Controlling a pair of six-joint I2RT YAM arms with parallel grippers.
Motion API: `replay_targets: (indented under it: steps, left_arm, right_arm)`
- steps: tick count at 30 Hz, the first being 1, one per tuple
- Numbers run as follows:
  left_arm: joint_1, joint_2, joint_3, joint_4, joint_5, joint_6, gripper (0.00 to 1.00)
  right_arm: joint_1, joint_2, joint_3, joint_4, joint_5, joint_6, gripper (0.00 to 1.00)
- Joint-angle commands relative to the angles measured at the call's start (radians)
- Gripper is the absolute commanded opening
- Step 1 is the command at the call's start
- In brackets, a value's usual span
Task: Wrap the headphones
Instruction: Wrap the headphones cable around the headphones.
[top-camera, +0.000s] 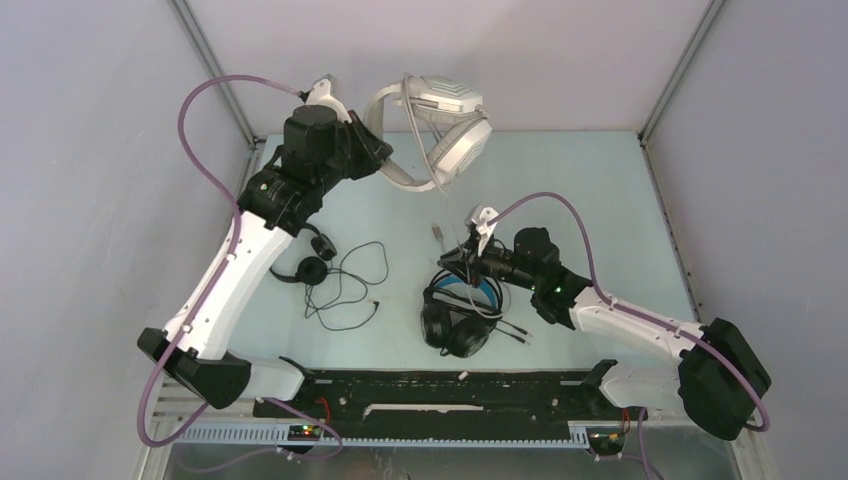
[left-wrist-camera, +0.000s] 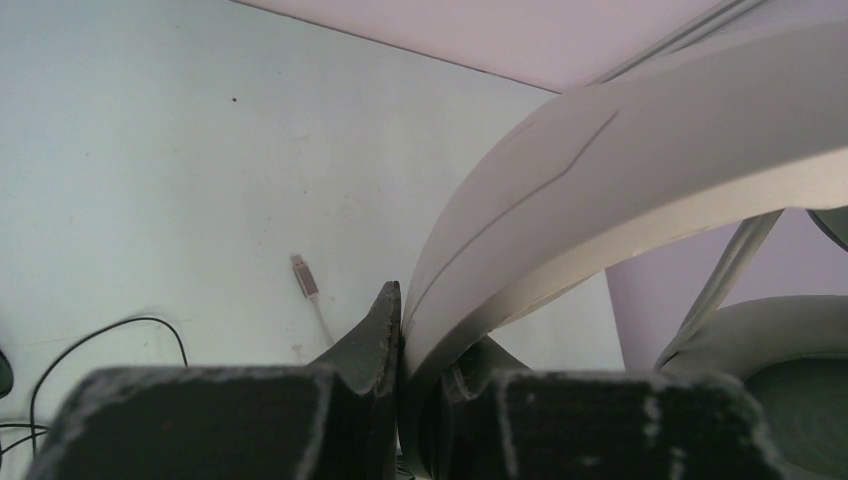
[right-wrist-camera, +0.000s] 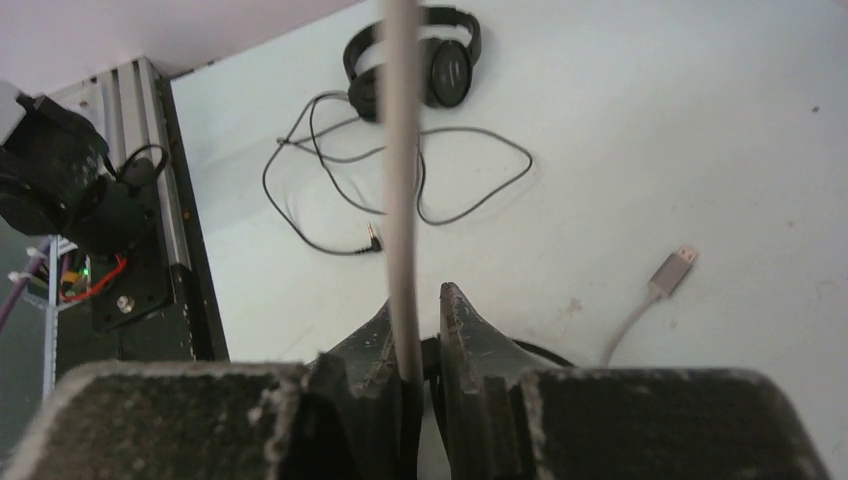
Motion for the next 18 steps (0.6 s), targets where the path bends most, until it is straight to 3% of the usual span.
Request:
replay_targets:
  steps: [1, 5, 11, 18]
  left_arm:
    - [0.015, -0.067, 0.016, 0.142, 0.098, -0.086, 0.0]
    - [0.021, -0.08, 0.012, 0.151, 0.103, -0.085, 0.0]
    - [0.037, -0.092, -0.008, 0.184, 0.176, -0.115, 0.0]
    - [0.038, -0.1, -0.02, 0.197, 0.211, -0.124, 0.0]
  right_arm:
    - [-0.007, -0.021, -0.06, 0.117, -0.006, -0.013, 0.14]
    - [-0.017, -0.042, -0.073, 0.104, -0.033, 0.005, 0.01]
    - [-0.026, -0.046, -0.077, 0.072, -0.035, -0.005, 0.0]
    - [-0.033, -0.028, -0.128, 0.143, -0.061, 0.018, 0.16]
